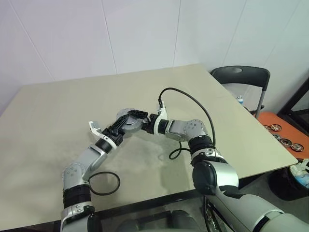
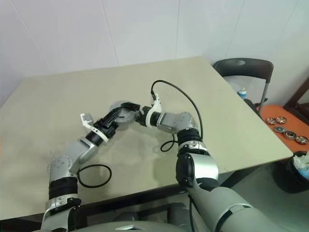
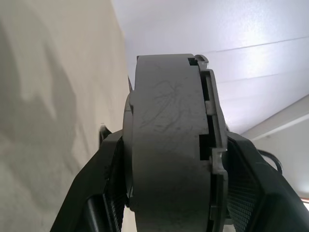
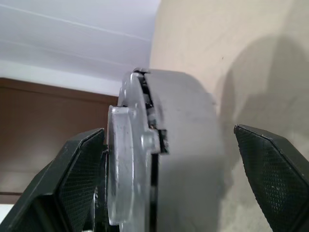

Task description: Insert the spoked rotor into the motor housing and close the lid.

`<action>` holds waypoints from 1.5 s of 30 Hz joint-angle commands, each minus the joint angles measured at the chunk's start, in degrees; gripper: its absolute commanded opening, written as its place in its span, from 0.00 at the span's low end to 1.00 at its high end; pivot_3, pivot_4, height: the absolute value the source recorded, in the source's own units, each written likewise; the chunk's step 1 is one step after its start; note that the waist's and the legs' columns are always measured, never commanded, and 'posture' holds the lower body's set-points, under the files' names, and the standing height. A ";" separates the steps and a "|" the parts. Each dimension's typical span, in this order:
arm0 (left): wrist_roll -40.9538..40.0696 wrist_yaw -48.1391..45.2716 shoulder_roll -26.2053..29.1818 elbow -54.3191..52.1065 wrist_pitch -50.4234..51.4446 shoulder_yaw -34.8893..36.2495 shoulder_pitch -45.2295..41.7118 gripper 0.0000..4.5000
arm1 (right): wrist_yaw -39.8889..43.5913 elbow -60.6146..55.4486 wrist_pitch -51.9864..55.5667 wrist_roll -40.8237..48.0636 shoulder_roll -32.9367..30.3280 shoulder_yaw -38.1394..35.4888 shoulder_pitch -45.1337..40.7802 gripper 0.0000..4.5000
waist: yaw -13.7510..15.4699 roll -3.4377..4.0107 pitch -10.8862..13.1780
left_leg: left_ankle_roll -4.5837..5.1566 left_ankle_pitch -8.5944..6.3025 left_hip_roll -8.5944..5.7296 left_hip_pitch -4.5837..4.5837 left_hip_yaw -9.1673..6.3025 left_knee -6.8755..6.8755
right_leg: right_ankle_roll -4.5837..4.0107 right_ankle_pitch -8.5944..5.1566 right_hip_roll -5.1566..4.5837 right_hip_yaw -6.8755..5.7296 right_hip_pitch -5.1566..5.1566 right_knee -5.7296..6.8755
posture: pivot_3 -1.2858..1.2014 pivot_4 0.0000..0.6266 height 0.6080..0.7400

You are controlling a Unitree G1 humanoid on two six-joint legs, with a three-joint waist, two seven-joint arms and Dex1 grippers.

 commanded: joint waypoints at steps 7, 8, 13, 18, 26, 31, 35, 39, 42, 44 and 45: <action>-0.81 -4.29 4.98 -1.51 -3.62 5.85 -0.94 0.56 | 0.67 -0.26 -0.93 1.59 0.20 -1.26 -1.73 0.99 | 0.17 -0.01 0.00 | 0.00 0.00 -0.01 -0.01 0.00 0.00 | 0.00 0.00 -0.01 0.00 0.00 -0.03 | 0.52 0.00 1.00; -0.73 -4.35 4.96 -1.54 -3.65 5.92 -0.90 0.56 | 0.68 -0.25 -0.93 1.59 0.20 -1.26 -1.73 0.99 | 0.18 -0.02 -0.01 | 0.00 0.00 -0.01 -0.01 0.00 0.00 | 0.00 0.00 -0.01 0.00 0.00 -0.04 | 0.52 0.00 1.00; 0.04 -4.76 7.13 -1.79 -4.77 8.00 0.59 0.56 | 0.63 0.14 -1.04 1.33 0.41 -1.03 -1.82 0.99 | 0.08 -0.05 -0.02 | 0.00 0.00 -0.02 -0.02 0.00 0.01 | 0.00 0.01 -0.02 0.00 0.00 -0.03 | 0.52 0.00 1.00; 3.57 -7.00 18.32 0.60 -6.85 14.01 4.86 0.56 | 0.63 1.59 -1.58 0.35 0.98 -0.10 -2.22 0.99 | -2.22 -0.07 -0.03 | -0.06 0.03 0.10 0.04 0.04 -0.16 | -0.03 0.02 0.11 0.09 -0.15 0.09 | 0.52 0.00 1.00; 10.53 -13.92 28.89 10.24 -6.99 16.73 5.25 0.56 | 0.79 1.76 -1.61 0.26 0.58 0.17 -2.18 0.99 | -1.12 -0.25 -0.12 | -0.07 0.04 -0.04 0.04 -0.09 -0.05 | -0.02 0.02 0.01 -0.01 -0.01 0.07 | 0.52 0.00 1.00; 17.57 -18.89 32.64 20.09 -8.89 15.75 2.69 0.56 | 0.30 1.74 -1.90 -0.08 0.43 0.48 -2.13 0.99 | -1.46 -0.34 -0.17 | -0.08 0.04 -0.05 0.04 -0.10 -0.08 | -0.03 0.02 0.02 -0.01 -0.03 0.06 | 0.52 0.00 1.00; 24.19 -22.90 34.86 28.22 -11.04 13.79 0.12 0.56 | 0.26 1.31 -1.90 -0.32 0.29 0.62 -1.92 0.99 | -1.54 -0.36 -0.18 | -0.08 0.05 -0.01 0.04 -0.11 -0.11 | -0.03 0.02 0.04 -0.02 -0.07 0.09 | 0.52 0.00 1.00; 29.54 -25.97 36.27 34.67 -13.17 12.42 -2.49 0.56 | 0.01 0.87 -1.97 -0.53 0.14 0.81 -1.70 0.99 | -1.54 -0.38 -0.19 | -0.08 0.05 -0.02 0.04 -0.11 -0.11 | -0.03 0.02 0.02 -0.01 -0.07 0.10 | 0.52 0.00 1.00; 32.41 -27.59 37.32 38.66 -14.50 12.55 -3.43 0.56 | -0.63 0.91 -2.08 -0.62 -0.01 0.70 -1.42 0.99 | -1.58 -0.43 -0.22 | -0.07 0.04 -0.02 0.03 -0.11 -0.13 | -0.03 0.02 0.00 -0.01 -0.08 0.10 | 0.52 0.00 1.00; 34.13 -28.50 37.73 40.45 -15.18 12.36 -3.59 0.56 | -0.70 0.72 -2.03 -0.56 -0.01 0.71 -1.28 0.99 | -1.62 -0.45 -0.23 | -0.07 0.04 -0.02 0.03 -0.11 -0.14 | -0.03 0.02 0.00 -0.01 -0.10 0.10 | 0.52 0.00 1.00; 35.26 -29.08 37.97 41.24 -15.51 12.03 -3.38 0.56 | -0.75 0.60 -2.06 -0.53 0.00 0.71 -1.25 0.99 | -1.72 -0.45 -0.23 | -0.05 0.03 -0.02 0.03 -0.11 -0.14 | -0.03 0.02 0.00 -0.01 -0.09 0.12 | 0.52 0.00 1.00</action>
